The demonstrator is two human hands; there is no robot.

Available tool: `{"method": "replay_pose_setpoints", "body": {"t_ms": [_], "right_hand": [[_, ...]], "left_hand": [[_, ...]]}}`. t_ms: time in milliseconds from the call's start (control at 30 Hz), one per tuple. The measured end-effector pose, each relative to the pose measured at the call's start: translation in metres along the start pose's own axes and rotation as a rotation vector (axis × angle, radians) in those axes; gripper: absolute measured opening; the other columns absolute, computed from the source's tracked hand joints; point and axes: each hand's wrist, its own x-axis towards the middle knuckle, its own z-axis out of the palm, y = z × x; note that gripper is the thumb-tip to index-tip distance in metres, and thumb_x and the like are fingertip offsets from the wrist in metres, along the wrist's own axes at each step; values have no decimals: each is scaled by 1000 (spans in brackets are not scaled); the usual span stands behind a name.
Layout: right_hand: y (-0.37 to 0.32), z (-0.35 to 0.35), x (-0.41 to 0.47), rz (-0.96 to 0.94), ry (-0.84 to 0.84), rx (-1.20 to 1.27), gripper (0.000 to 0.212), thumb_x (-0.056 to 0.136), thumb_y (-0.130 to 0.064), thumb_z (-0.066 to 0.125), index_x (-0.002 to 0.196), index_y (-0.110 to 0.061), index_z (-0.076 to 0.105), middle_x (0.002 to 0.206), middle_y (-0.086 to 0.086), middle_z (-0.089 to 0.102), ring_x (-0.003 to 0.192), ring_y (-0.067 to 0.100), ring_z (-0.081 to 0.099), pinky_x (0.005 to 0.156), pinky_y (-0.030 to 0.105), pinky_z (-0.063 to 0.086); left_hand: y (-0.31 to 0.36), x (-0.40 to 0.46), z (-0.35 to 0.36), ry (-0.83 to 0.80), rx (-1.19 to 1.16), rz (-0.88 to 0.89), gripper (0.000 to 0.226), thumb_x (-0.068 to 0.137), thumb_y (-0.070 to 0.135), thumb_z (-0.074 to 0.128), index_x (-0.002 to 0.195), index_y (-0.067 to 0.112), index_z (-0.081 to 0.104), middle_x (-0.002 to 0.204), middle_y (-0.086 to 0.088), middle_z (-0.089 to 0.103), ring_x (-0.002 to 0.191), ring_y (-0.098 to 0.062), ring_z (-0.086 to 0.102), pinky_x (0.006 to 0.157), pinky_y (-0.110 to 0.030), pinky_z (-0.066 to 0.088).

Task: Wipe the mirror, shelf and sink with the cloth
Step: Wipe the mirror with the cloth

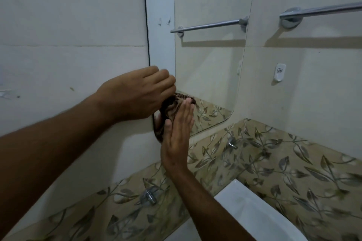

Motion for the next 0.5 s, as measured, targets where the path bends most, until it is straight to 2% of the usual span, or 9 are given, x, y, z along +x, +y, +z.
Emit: {"method": "replay_pose_setpoints", "body": {"t_ms": [100, 267, 367, 433, 500], "right_hand": [[4, -6, 27, 109, 71, 38, 57, 108, -36, 23, 156, -30, -6, 166, -14, -12, 152, 6, -14, 124, 34, -8], [17, -16, 50, 120, 100, 37, 58, 108, -32, 25, 158, -28, -4, 167, -12, -10, 151, 3, -15, 124, 38, -7], [30, -18, 52, 287, 161, 72, 56, 107, -38, 23, 154, -36, -7, 166, -13, -8, 152, 2, -13, 126, 43, -3], [38, -20, 60, 413, 210, 91, 57, 108, -37, 24, 156, -32, -5, 167, -9, -5, 152, 5, -12, 126, 48, 1], [42, -21, 63, 445, 210, 75, 58, 107, -39, 22, 157, -29, -4, 167, -8, -5, 152, 5, -12, 125, 48, 2]], "left_hand": [[-1, -1, 1, -12, 6, 45, 33, 102, 14, 20, 119, 2, 46, 109, -21, 48, 95, -35, 47, 85, -49, 45], [0, 2, 1, -12, 14, 45, 37, 103, 18, 16, 119, 3, 46, 113, -20, 49, 98, -35, 47, 87, -49, 43], [-1, 1, 4, 1, 27, 40, 37, 103, 19, 20, 120, 2, 48, 114, -20, 50, 98, -35, 48, 88, -49, 44], [0, 1, 5, 13, 23, 46, 37, 103, 18, 19, 120, 2, 49, 114, -19, 50, 98, -35, 48, 88, -48, 44], [0, 1, 9, 23, 17, 50, 38, 102, 18, 20, 121, 2, 49, 116, -18, 51, 99, -35, 48, 89, -48, 44]]}}
